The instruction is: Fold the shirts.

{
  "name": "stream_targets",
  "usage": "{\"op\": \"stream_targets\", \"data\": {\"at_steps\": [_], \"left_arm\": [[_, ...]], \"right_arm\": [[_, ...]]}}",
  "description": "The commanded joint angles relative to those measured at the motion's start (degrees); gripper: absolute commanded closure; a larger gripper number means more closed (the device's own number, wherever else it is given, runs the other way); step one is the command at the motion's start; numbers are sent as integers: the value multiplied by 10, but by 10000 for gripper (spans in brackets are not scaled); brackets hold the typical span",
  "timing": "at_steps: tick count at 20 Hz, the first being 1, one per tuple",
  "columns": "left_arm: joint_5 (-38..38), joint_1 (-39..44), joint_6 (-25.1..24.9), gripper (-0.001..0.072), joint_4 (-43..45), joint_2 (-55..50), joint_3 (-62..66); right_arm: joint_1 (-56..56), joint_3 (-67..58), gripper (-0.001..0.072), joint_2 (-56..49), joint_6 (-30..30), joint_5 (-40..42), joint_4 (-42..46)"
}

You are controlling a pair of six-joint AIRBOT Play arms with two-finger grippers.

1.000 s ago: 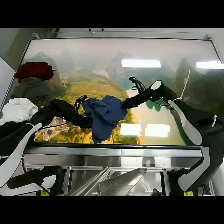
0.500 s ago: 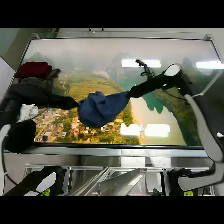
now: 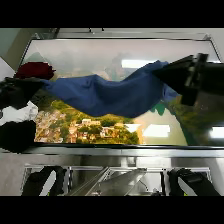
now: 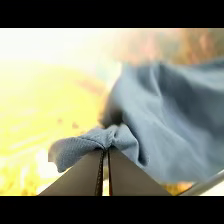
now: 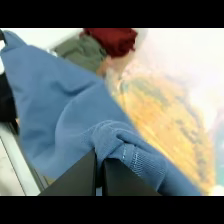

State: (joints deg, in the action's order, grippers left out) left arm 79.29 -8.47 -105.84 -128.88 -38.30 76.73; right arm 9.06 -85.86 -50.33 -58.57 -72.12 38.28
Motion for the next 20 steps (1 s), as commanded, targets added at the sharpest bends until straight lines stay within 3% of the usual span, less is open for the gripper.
{"op": "stream_targets", "data": {"at_steps": [1, 4, 8, 11, 12, 13, 14, 17, 20], "left_arm": [[-13, -3, 14, 696, -1, 54, -38], [-58, -3, 8, 696, -2, 26, -139], [-99, -2, -40, 695, -21, -99, -236], [-107, 14, -81, 692, -22, -209, -280], [-113, 23, -89, 443, -22, -245, -285], [-119, 31, -89, 5, -22, -273, -283], [-119, 36, -88, 16, -16, -300, -272], [-78, 38, -80, 18, 40, -364, -190], [-22, 38, -55, 19, 102, -381, -150]], "right_arm": [[3, 38, 691, 42, -40, 10, 3], [3, 143, 690, 2, -53, 43, 3], [4, 282, 690, -102, -52, 130, -2], [8, 320, 690, -207, -3, 139, -58], [11, 320, 676, -242, 14, 143, -81], [11, 320, 510, -269, 24, 159, -103], [9, 315, 304, -286, 36, 174, -111], [-27, 270, 286, -290, 37, 174, -73], [-83, 255, 286, -250, -17, 109, -18]]}}
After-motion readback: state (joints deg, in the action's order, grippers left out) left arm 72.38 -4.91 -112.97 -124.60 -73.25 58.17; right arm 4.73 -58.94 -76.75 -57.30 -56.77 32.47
